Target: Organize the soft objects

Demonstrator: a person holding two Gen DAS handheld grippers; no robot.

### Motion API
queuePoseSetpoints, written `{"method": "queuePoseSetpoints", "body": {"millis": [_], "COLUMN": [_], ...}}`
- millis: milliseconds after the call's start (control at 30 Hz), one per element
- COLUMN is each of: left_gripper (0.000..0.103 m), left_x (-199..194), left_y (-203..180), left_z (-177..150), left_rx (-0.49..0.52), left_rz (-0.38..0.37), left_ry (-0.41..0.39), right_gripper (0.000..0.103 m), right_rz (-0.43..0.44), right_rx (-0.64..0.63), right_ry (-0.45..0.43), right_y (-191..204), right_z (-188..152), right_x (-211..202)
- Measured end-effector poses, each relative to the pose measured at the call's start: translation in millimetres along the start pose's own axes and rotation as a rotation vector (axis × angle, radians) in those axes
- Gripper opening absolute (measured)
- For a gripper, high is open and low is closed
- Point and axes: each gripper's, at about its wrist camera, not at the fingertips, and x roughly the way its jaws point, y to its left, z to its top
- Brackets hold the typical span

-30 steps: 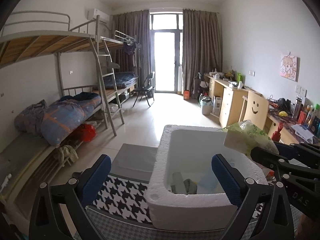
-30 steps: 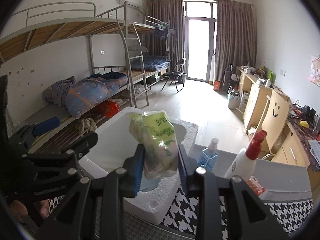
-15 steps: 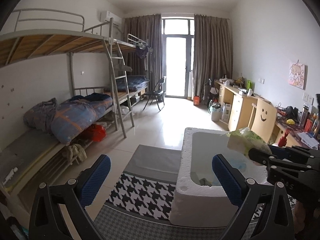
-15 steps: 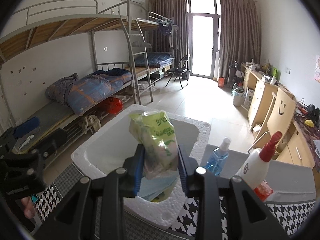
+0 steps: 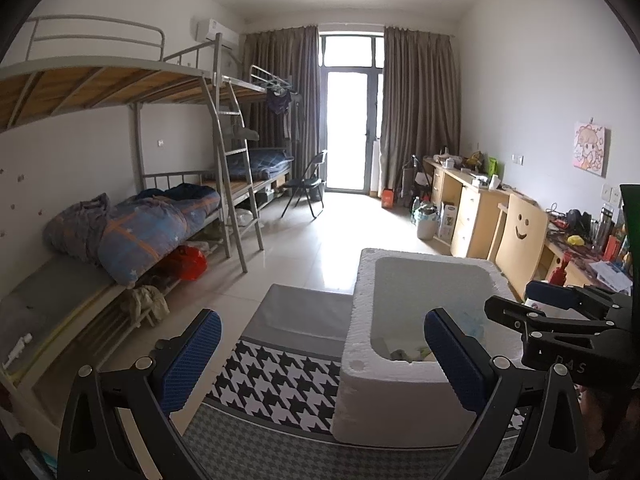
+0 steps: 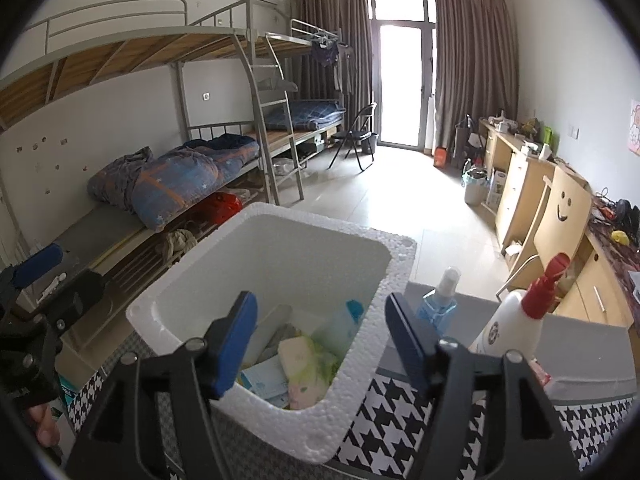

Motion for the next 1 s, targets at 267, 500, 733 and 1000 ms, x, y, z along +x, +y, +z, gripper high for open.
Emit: {"method": "queuePoseSetpoints", "body": {"millis": [267, 500, 733, 1000], "left_gripper": [0.102, 0.102, 0.102, 0.102], "left_x": [-13, -34, -57, -80], "left_y": [-11, -26, -33, -39], "left_z": [-2, -5, -8, -19], "left_rx": [0.015, 0.031, 0.038, 0.053], "left_rz": [-0.02, -0.052, -0.08, -0.115], "left_ry": [-0.006, -0.025, -0.048, -0.069], "right_gripper": [0.08, 0.098, 0.098, 0.098], "right_rz": [-0.012, -0.047, -0.056, -0.071], "right_rx": [0.007, -0.004, -0.016, -0.007], "right_ry": [-0.037, -0.092, -0.134, -0.164], "right_y": [-7, -7, -2, 0], "right_z": [-3, -14, -24, -43], "right_x": [-25, -56, -79, -105]}}
